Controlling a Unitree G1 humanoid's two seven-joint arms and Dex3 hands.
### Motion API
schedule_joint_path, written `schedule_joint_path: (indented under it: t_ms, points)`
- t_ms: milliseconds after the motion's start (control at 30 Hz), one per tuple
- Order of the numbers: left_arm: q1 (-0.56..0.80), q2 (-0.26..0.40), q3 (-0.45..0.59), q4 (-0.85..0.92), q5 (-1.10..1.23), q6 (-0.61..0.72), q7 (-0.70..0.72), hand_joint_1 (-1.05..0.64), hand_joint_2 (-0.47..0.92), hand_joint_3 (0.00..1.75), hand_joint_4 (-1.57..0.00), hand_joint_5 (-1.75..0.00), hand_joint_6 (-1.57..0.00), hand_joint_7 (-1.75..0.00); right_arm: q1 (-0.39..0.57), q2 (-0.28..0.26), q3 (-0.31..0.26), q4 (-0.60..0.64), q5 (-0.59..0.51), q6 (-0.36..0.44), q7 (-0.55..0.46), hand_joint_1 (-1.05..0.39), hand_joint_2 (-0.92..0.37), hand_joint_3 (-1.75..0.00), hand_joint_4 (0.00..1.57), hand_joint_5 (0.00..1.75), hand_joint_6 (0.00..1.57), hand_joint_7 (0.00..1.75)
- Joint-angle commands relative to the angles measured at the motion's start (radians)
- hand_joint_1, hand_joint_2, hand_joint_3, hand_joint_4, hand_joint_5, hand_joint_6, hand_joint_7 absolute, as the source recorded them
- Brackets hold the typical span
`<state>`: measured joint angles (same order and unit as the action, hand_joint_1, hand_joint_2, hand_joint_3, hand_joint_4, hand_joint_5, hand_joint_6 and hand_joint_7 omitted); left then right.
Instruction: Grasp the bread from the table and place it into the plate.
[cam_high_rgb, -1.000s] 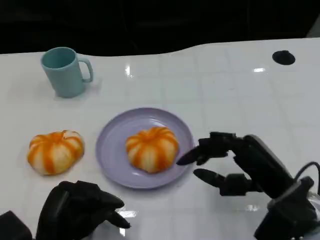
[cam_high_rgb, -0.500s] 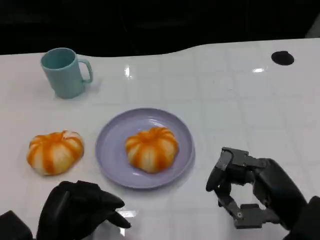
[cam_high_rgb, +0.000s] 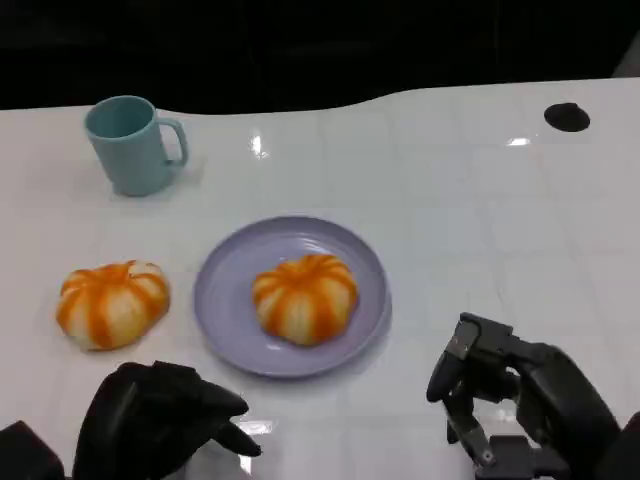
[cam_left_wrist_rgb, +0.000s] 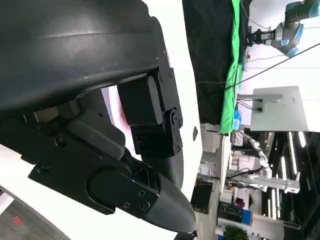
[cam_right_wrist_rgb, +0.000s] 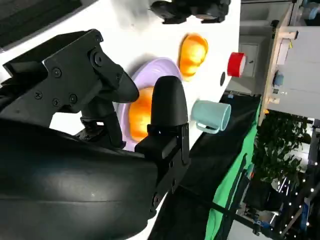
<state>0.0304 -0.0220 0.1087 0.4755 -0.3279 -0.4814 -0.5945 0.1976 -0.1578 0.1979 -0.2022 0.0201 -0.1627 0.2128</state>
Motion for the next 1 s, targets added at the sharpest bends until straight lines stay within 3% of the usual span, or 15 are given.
schedule_joint_path:
  t_ms: [33, 333, 1000]
  points:
    - [0.013, 0.011, 0.005, -0.006, -0.005, -0.008, -0.002, -1.05, 0.79, 0.00, -1.57, -0.36, -1.57, -0.12, 0.018, 0.006, -0.016, 0.062, -0.007, -0.096, -0.002, -0.06, -0.53, -1.23, 0.69, 1.75, 0.51, 1.66]
    - [0.029, 0.005, 0.001, -0.024, -0.017, 0.001, -0.007, -1.05, 0.78, 0.00, -1.57, -0.36, -1.57, -0.11, 0.003, 0.016, -0.030, 0.153, -0.009, -0.197, 0.000, -0.11, -0.54, -1.23, 0.69, 1.75, 0.51, 1.67]
    - [0.030, 0.013, 0.004, -0.019, -0.029, 0.006, -0.013, -1.05, 0.78, 0.00, -1.57, -0.36, -1.57, -0.12, -0.017, 0.042, -0.043, 0.173, -0.026, -0.216, -0.001, -0.09, -0.54, -1.21, 0.67, 1.75, 0.51, 1.66]
